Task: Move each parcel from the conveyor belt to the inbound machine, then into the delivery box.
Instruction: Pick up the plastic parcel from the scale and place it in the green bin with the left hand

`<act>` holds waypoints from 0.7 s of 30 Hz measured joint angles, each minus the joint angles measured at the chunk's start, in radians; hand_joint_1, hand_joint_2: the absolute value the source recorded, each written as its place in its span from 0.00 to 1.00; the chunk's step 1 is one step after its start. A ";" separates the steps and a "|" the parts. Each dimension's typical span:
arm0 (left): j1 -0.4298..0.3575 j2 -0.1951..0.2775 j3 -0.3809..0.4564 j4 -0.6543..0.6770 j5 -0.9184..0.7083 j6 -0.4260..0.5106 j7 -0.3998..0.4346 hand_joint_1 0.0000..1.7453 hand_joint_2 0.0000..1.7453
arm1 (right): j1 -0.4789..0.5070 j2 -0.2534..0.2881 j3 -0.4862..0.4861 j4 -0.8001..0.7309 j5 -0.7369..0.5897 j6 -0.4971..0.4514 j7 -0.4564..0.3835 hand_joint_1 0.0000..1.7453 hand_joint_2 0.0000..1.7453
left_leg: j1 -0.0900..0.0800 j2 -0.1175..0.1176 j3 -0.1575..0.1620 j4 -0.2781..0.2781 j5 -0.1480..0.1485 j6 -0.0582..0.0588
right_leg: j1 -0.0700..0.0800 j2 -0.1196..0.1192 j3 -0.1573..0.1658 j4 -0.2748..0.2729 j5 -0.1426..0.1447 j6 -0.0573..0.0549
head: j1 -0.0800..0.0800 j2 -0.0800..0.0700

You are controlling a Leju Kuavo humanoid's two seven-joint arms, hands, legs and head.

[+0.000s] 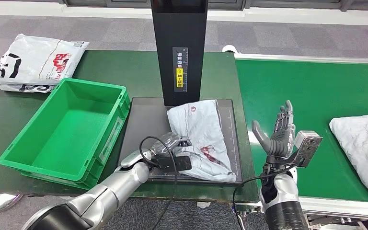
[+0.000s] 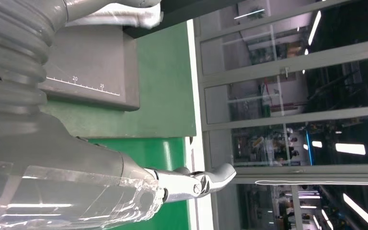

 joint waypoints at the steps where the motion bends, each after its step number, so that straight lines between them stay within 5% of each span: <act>1: 0.001 0.003 0.023 -0.018 0.036 0.005 -0.008 1.00 1.00 | -0.002 0.000 0.000 0.003 -0.007 0.001 -0.002 0.00 1.00 | 0.000 0.000 0.000 0.000 0.000 0.000 | 0.000 0.000 0.000 0.000 0.000 0.000 | 0.000 0.000; 6: 0.021 0.034 0.170 -0.187 0.111 0.152 0.005 1.00 1.00 | -0.009 0.000 0.000 0.019 -0.027 -0.002 -0.010 0.00 1.00 | 0.000 0.000 0.000 0.000 0.000 0.000 | 0.000 0.000 -0.001 0.001 0.000 0.000 | 0.000 0.000; 11: 0.073 0.101 0.293 -0.398 -0.036 0.407 0.108 1.00 1.00 | 0.011 0.000 0.000 0.021 -0.037 0.000 -0.005 0.00 1.00 | 0.000 0.001 0.000 0.000 0.000 0.000 | 0.000 0.001 -0.002 0.002 -0.001 -0.001 | 0.000 0.000; 14: 0.120 0.131 0.397 -0.505 -0.200 0.478 0.131 1.00 1.00 | 0.027 -0.001 0.000 0.021 -0.035 0.000 0.009 0.00 1.00 | 0.000 0.001 -0.001 0.000 0.000 0.000 | 0.000 0.001 -0.003 0.002 -0.002 -0.002 | 0.000 0.000; 21: 0.195 0.103 0.853 -0.725 -0.597 0.487 -0.015 1.00 1.00 | 0.038 -0.004 0.000 0.021 -0.028 0.000 0.031 0.00 1.00 | 0.000 0.006 -0.002 -0.001 -0.001 -0.002 | 0.000 0.006 -0.006 0.002 -0.002 -0.002 | 0.000 0.000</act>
